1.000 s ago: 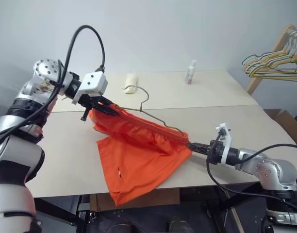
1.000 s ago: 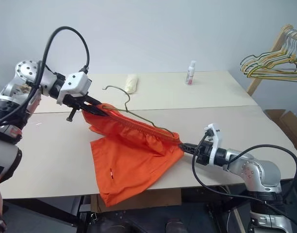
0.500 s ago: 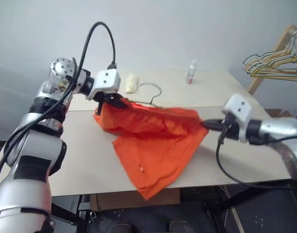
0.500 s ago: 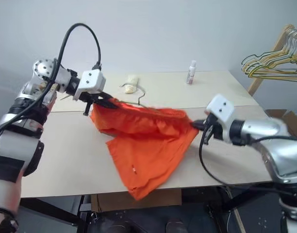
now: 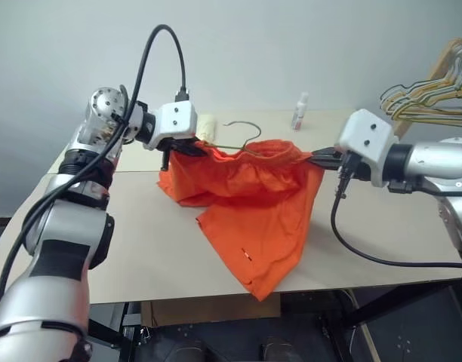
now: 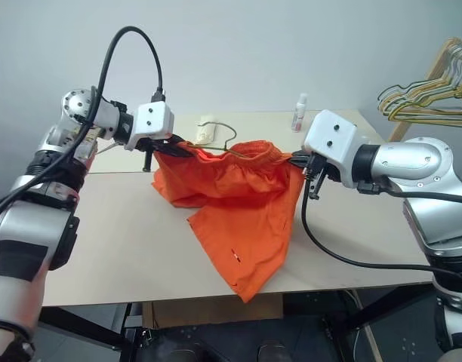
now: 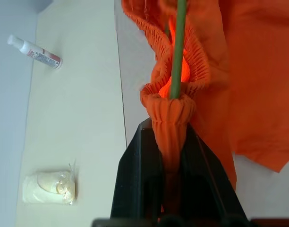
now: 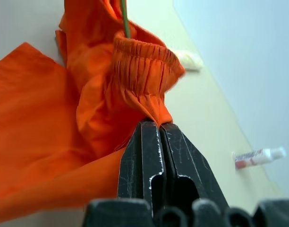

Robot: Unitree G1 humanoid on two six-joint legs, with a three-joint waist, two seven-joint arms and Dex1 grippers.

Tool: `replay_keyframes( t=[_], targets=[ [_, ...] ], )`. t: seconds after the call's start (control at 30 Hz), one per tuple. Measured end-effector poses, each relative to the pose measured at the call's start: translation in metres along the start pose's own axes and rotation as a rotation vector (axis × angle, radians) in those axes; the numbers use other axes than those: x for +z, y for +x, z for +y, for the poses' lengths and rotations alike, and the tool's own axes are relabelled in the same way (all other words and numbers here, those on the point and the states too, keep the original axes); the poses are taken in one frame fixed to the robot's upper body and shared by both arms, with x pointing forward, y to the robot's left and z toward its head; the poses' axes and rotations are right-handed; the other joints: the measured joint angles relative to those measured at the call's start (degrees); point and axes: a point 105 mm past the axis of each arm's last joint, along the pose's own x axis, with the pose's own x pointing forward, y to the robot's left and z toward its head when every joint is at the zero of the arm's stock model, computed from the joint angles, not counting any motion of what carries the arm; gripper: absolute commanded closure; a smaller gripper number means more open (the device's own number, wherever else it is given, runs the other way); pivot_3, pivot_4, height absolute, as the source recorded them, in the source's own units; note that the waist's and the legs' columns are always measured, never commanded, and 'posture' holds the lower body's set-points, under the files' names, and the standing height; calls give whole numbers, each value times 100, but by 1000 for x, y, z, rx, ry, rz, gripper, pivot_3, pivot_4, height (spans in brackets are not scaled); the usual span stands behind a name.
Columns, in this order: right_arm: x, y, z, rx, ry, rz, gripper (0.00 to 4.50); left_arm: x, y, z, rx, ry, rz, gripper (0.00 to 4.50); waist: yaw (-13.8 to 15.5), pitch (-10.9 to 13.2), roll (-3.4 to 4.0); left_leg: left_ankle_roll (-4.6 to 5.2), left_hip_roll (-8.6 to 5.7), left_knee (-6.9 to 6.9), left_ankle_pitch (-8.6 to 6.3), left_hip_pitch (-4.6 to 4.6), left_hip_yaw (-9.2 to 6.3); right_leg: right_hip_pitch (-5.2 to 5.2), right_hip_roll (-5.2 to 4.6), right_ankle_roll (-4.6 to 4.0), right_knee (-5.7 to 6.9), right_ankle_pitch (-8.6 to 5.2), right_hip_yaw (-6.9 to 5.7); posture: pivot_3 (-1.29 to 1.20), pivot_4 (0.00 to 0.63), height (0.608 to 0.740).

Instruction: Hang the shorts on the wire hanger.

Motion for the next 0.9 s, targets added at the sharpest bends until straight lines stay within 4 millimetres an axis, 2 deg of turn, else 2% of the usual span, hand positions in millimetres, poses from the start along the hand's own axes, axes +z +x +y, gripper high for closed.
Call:
replay_keyframes(
  t=[0.23, 0.27, 0.3, 0.4, 0.67, 0.9],
  targets=[
    [-14, 12, 0, -21, -92, 26, 4474, 5, -1, -4, -23, 1, -50, 4406, -22, 0, 0, 0, -1, -1, 0, 2, 2, -1, 1, 0, 2, 0, 1, -48, 0, 740],
    [-14, 13, 1, -18, -95, 23, 4011, 5, -1, -4, -22, 0, -55, 4406, -23, 0, 0, 0, -1, -1, 0, 2, 2, -1, 1, 0, 2, 0, 1, -48, 0, 740],
    [-14, 13, 2, -13, -97, 21, 3818, 4, -2, -4, -19, -3, -58, 4406, -23, 0, 0, -1, -1, -1, 0, 3, 2, -1, 2, 0, 2, 0, 1, -47, 0, 740],
    [-18, 14, 4, -11, -96, 32, 2832, 3, -3, -6, -20, -12, -66, 4406, -21, 0, 0, -1, -1, 0, 0, 2, 1, -1, 0, 0, 3, 0, 1, -47, 0, 740],
    [-30, 24, 17, 44, 77, 15, 2832, 6, -5, -5, -13, -6, -85, 4406, -23, 0, 0, -1, -1, 0, 1, 3, 0, -1, 1, -1, 4, 0, 1, -49, 0, 740],
    [-33, 26, 16, 27, 160, -12, 2832, 6, -4, -12, -59, 6, -91, 4406, -25, 0, 1, -1, -1, 0, 1, 3, 0, -1, 1, -1, 4, 0, 1, -50, 0, 740]
  ],
)
